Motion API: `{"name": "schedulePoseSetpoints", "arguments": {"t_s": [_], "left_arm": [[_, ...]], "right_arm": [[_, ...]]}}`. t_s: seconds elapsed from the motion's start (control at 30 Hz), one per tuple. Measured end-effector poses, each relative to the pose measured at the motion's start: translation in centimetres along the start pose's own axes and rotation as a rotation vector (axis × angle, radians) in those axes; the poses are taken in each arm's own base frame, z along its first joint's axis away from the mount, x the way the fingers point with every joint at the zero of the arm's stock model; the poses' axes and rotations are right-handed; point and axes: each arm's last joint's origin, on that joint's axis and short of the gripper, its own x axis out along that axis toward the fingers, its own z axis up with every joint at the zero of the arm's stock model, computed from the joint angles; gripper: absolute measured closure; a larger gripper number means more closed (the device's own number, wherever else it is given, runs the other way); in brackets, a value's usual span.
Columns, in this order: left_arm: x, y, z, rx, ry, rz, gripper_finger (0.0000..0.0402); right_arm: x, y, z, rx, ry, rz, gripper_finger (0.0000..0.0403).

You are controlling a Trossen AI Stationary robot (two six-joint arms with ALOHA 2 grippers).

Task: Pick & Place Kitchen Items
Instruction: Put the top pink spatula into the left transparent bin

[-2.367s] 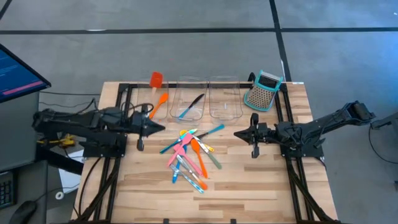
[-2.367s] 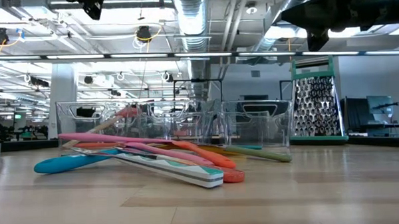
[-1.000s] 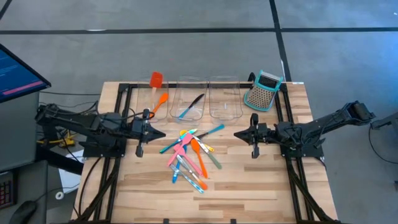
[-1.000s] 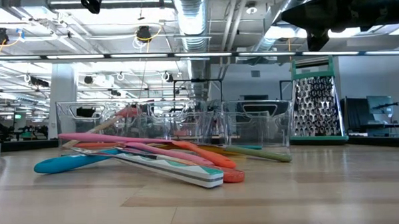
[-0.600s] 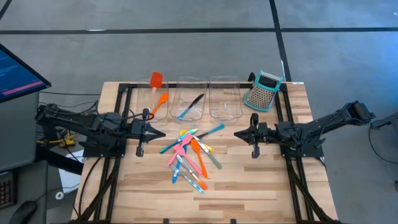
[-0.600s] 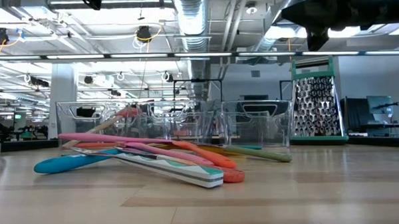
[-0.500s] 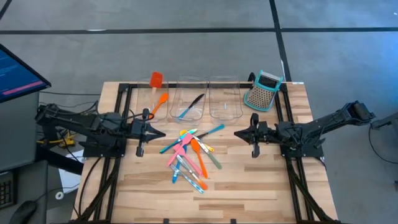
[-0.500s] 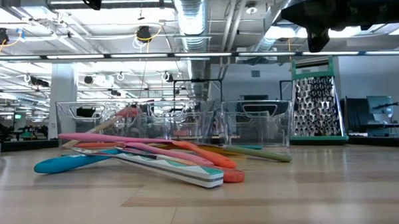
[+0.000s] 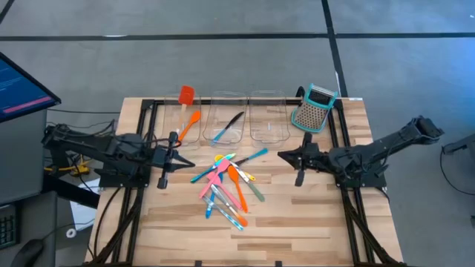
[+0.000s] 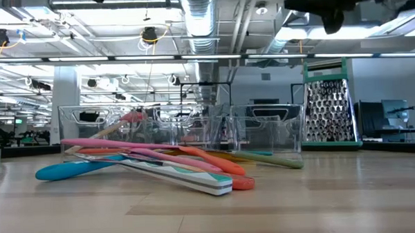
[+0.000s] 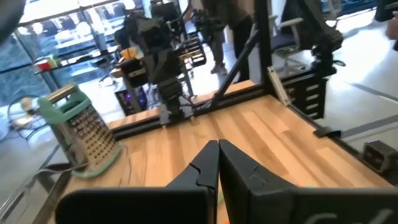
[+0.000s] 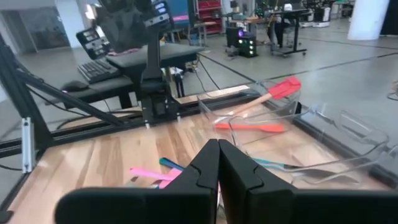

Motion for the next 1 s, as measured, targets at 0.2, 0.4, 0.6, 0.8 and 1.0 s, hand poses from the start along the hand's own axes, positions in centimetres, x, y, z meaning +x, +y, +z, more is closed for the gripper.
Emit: {"name": "schedulePoseSetpoints", "arguments": {"t_s": [0.2, 0.4, 0.6, 0.8, 1.0], "left_arm": [[-0.6, 0.1, 0.1, -0.005, -0.006, -0.001, 0.0400], [-1.1, 0.1, -0.1, -0.057, 0.009, 0.002, 0.0400], [-1.2, 0.1, -1.1, -0.137, 0.121, 0.047, 0.0400], [-1.2, -0.4, -3.1, -0.197, 0.198, 0.043, 0.0400], [-0.5, -1.4, -7.1, -0.444, 0.244, 0.071, 0.0400]], "right_arm": [[2.2, 2.1, 0.8, -0.029, 0.126, -0.064, 0.0403], [5.1, 4.4, 0.6, -0.132, 0.286, -0.081, 0.0403], [8.0, 7.1, 0.3, -0.261, 0.372, 0.134, 0.0403], [11.2, 8.6, 0.3, -0.332, 0.356, 0.318, 0.0403], [13.4, 7.4, 0.0, -0.327, 0.369, 0.338, 0.0403]]}}
